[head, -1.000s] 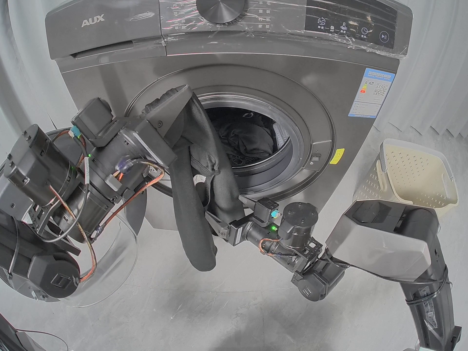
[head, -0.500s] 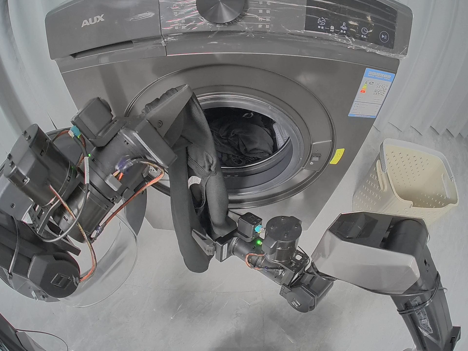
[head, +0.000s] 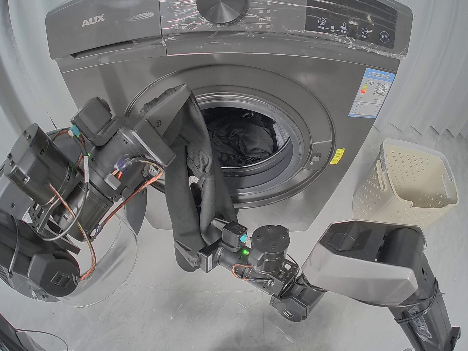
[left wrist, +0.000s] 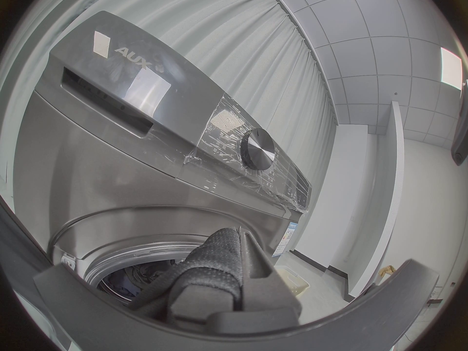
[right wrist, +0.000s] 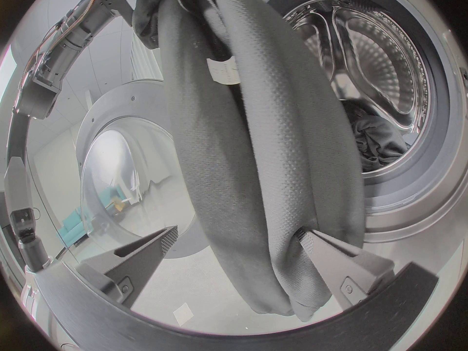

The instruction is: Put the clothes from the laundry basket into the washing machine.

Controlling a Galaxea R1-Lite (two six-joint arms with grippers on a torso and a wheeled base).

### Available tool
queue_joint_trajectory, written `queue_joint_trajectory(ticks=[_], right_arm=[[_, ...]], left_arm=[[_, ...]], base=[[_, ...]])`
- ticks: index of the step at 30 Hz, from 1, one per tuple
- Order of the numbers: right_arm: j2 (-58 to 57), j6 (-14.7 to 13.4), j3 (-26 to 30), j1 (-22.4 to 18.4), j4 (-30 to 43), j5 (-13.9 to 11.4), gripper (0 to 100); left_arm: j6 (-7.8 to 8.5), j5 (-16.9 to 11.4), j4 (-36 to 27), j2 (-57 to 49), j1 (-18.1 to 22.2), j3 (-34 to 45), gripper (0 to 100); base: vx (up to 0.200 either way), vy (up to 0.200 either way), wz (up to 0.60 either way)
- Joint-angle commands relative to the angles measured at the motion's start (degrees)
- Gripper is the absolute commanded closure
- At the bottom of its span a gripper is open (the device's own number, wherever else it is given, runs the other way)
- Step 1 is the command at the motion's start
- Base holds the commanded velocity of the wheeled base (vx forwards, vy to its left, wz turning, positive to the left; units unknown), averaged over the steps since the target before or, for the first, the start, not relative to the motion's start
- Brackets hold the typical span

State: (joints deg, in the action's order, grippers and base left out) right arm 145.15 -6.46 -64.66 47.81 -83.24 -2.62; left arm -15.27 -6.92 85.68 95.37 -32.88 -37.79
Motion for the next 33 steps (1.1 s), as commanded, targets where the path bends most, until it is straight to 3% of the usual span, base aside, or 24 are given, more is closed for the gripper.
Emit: queue_joint_trajectory(ticks=[1,6,17,24,33], right_arm=[[1.1,0.0,-1.3,-1.6,-0.1,0.0,0],[0.6,-0.2,-0.1,-3.3,-0.7,0.1,0],[-5.0,-0.5,8.5,-6.0,-1.0,0.8,0],[-3.7,-0.6,7.7,-8.3,-0.8,1.0,0],[0.7,-0.6,1.8,-8.9,-0.5,1.0,0]], left_arm=[[-0.02,0.0,0.0,0.1,0.0,0.0,100],[-0.02,0.0,0.0,0.0,0.1,0.0,100],[-0.02,0.1,0.0,-0.1,0.1,-0.4,100],[-0.02,0.2,0.0,-0.3,0.1,-0.8,100],[-0.02,0.2,0.0,-0.4,0.1,-0.7,100]], base=[[0.000,0.000,0.00],[0.000,0.000,0.00],[0.000,0.000,0.00],[0.000,0.000,0.00],[0.000,0.000,0.00]])
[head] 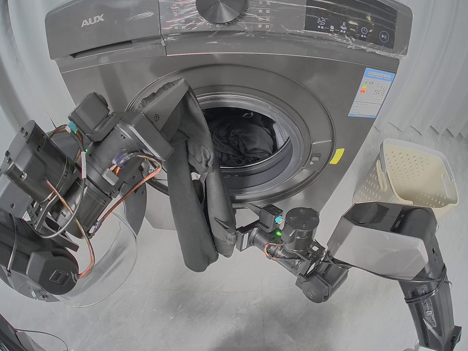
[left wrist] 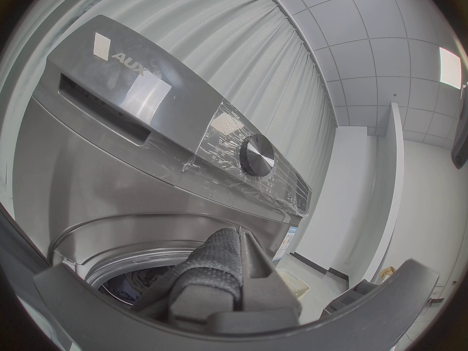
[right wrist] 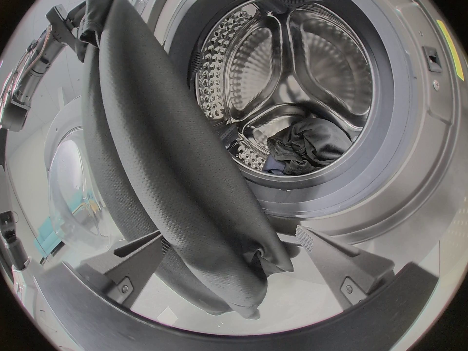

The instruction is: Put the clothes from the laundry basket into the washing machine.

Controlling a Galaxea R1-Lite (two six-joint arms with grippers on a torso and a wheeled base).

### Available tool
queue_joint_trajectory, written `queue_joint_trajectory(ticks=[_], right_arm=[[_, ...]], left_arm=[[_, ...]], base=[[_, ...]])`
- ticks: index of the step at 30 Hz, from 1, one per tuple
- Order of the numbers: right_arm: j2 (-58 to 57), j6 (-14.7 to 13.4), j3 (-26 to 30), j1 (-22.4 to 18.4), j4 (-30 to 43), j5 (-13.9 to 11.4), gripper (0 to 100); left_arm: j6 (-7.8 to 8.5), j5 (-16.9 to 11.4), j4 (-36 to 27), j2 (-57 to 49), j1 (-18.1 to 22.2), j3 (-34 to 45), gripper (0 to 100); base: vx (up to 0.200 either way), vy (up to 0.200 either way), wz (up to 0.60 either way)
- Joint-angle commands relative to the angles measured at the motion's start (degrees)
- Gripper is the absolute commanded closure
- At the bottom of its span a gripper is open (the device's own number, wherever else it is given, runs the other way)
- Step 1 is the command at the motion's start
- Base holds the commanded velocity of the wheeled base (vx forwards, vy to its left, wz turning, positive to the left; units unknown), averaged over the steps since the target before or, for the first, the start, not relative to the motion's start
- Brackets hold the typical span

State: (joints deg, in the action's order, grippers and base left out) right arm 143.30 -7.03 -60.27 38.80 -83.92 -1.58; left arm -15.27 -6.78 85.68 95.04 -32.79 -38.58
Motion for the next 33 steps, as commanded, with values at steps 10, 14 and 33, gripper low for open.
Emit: queue_joint_trajectory(ticks=[10,14,33], right_arm=[[3.6,-0.3,-5.4,0.7,-0.1,0.5,100],[2.7,-0.4,-4.9,0.3,-0.4,0.6,100],[-37.4,1.1,33.1,-6.8,-1.5,-3.6,100]], left_arm=[[-0.11,0.0,0.0,-0.1,0.0,0.1,100],[-0.02,-0.1,0.1,0.1,0.0,0.4,100],[0.16,-0.5,-0.1,-2.5,4.6,5.2,100]], base=[[0.000,0.000,0.00],[0.000,0.000,0.00],[0.000,0.000,0.00]])
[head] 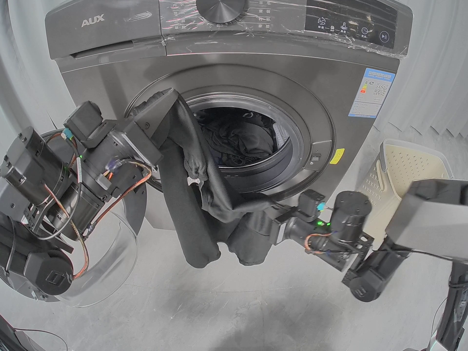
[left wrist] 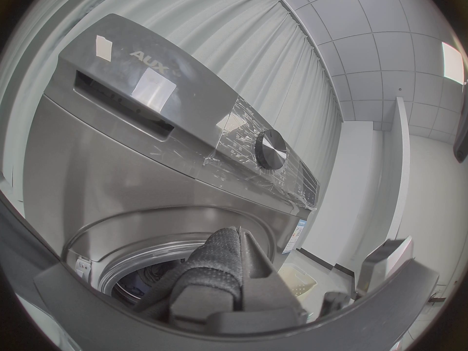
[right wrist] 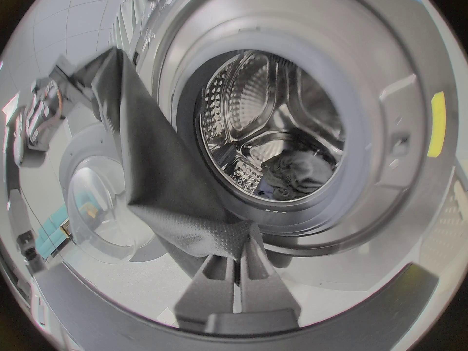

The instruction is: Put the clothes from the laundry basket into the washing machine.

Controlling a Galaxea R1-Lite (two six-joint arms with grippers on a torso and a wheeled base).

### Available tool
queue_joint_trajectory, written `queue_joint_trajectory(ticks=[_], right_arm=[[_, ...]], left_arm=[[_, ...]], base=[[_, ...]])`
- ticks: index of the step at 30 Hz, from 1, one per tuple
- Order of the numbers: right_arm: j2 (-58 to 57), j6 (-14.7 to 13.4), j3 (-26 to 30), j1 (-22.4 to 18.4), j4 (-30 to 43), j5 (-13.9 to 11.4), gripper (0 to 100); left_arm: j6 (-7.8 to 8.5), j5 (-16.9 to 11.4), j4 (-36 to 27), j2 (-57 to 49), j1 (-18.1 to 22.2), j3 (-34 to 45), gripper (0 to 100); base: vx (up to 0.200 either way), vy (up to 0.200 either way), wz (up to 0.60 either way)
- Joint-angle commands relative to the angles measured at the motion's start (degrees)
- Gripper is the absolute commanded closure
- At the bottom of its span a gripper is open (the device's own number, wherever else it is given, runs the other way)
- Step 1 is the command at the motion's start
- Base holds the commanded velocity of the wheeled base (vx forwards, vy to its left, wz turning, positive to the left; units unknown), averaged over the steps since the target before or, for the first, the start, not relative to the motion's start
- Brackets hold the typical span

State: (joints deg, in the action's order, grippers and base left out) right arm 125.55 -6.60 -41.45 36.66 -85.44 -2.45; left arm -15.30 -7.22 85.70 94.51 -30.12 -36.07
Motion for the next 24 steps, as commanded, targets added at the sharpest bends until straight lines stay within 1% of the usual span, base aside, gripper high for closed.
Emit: queue_joint_trajectory(ticks=[1,5,6,7,8,9,11,18,24], right_arm=[[-21.5,0.6,15.6,-5.3,-0.2,-3.1,100],[-24.2,0.9,15.9,-8.4,-0.7,-4.6,100],[-24.2,0.9,15.9,-8.4,-0.7,-4.6,100],[-24.5,1.5,14.9,-10.0,-1.0,-5.5,100],[-24.5,1.5,14.9,-10.0,-1.0,-5.5,100],[-24.7,1.6,13.1,-11.5,-1.0,-5.8,100],[-25.7,1.7,11.9,-12.6,-1.0,-6.0,100],[-27.8,1.6,10.4,-12.0,-0.9,-6.0,100],[-28.3,1.4,8.2,-11.4,-1.0,-5.5,100]], left_arm=[[0.27,-0.1,0.0,-2.1,2.3,3.0,100],[0.27,-0.3,0.1,-2.3,3.7,4.3,100],[0.27,-0.3,0.1,-2.3,3.7,4.3,100],[0.27,-0.3,0.2,-2.3,4.3,4.5,100],[0.27,-0.3,0.2,-2.3,4.3,4.5,100],[0.09,-0.3,0.3,-2.3,4.6,4.7,100],[0.27,-0.3,0.4,-2.3,4.6,5.1,100],[0.09,-0.3,3.0,-2.1,4.6,6.9,100],[0.18,-0.2,3.1,-2.5,4.7,6.9,100]], base=[[0.000,0.000,0.00],[0.000,0.000,0.00],[0.000,0.000,0.00],[0.000,0.000,0.00],[0.000,0.000,0.00],[0.000,0.000,0.00],[0.000,0.000,0.00],[0.000,0.000,0.00],[0.000,0.000,0.00]])
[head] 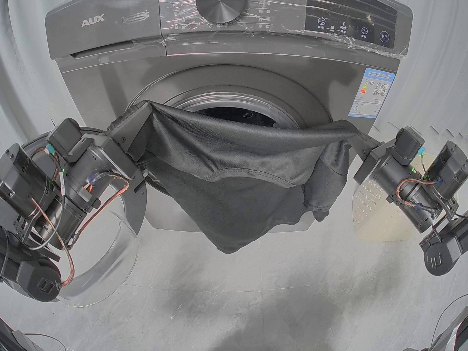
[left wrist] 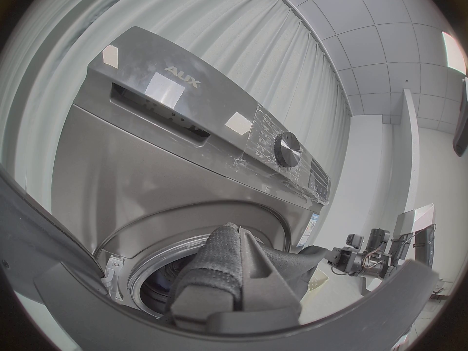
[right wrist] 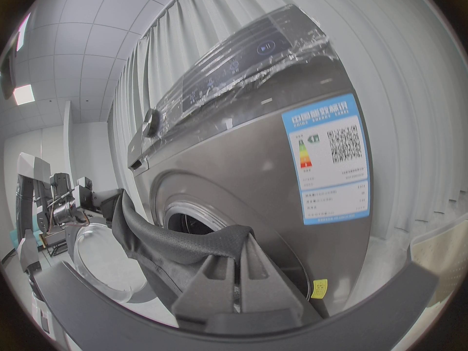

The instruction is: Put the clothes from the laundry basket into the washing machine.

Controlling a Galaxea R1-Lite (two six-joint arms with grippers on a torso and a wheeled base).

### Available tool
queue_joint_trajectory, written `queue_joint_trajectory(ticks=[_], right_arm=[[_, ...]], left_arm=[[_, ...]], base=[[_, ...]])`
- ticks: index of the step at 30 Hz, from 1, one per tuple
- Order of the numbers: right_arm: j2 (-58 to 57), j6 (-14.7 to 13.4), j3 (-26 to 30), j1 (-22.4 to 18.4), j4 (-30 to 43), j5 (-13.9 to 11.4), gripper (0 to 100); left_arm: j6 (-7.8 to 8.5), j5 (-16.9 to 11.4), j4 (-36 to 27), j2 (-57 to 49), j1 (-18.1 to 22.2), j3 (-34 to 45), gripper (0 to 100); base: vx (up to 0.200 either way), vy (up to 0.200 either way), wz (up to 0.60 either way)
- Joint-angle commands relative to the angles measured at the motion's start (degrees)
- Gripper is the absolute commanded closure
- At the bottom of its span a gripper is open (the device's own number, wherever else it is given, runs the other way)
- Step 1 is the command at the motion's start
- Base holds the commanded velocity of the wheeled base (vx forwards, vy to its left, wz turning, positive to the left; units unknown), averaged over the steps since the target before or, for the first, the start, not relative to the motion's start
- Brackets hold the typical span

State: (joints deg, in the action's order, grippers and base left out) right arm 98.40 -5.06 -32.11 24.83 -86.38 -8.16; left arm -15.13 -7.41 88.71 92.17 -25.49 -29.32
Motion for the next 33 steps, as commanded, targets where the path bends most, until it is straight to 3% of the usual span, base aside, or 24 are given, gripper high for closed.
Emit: queue_joint_trajectory(ticks=[1,18,23,27,31,32,33], right_arm=[[-1.5,-0.1,-1.5,0.6,0.0,0.2,100],[-2.3,0.0,-0.5,3.0,0.1,0.2,100],[-2.6,0.0,-0.6,3.6,0.2,0.3,100],[-2.5,-0.2,0.0,4.3,0.2,0.5,100],[-0.3,-0.5,3.4,5.8,0.4,2.7,100],[-0.1,-0.5,3.5,5.9,0.3,2.8,0],[1.4,-0.5,4.9,6.5,0.2,3.1,0]], left_arm=[[0.01,0.0,0.1,-0.2,0.1,0.1,100],[-0.16,-0.1,0.0,-1.6,1.4,-0.9,100],[-0.16,-1.9,0.0,-2.1,1.4,-0.4,100],[0.19,-2.6,0.0,-1.8,0.4,0.8,100],[0.45,-3.5,-0.4,0.3,-4.2,-0.2,100],[0.45,-3.4,-0.5,0.3,-4.3,-0.3,100],[0.63,-3.4,-0.8,0.9,-5.2,-2.5,100]], base=[[0.000,0.000,0.00],[0.000,0.000,0.00],[0.000,0.000,0.00],[0.000,0.000,0.00],[0.000,0.000,0.00],[0.000,0.000,0.00],[0.000,0.000,0.00]])
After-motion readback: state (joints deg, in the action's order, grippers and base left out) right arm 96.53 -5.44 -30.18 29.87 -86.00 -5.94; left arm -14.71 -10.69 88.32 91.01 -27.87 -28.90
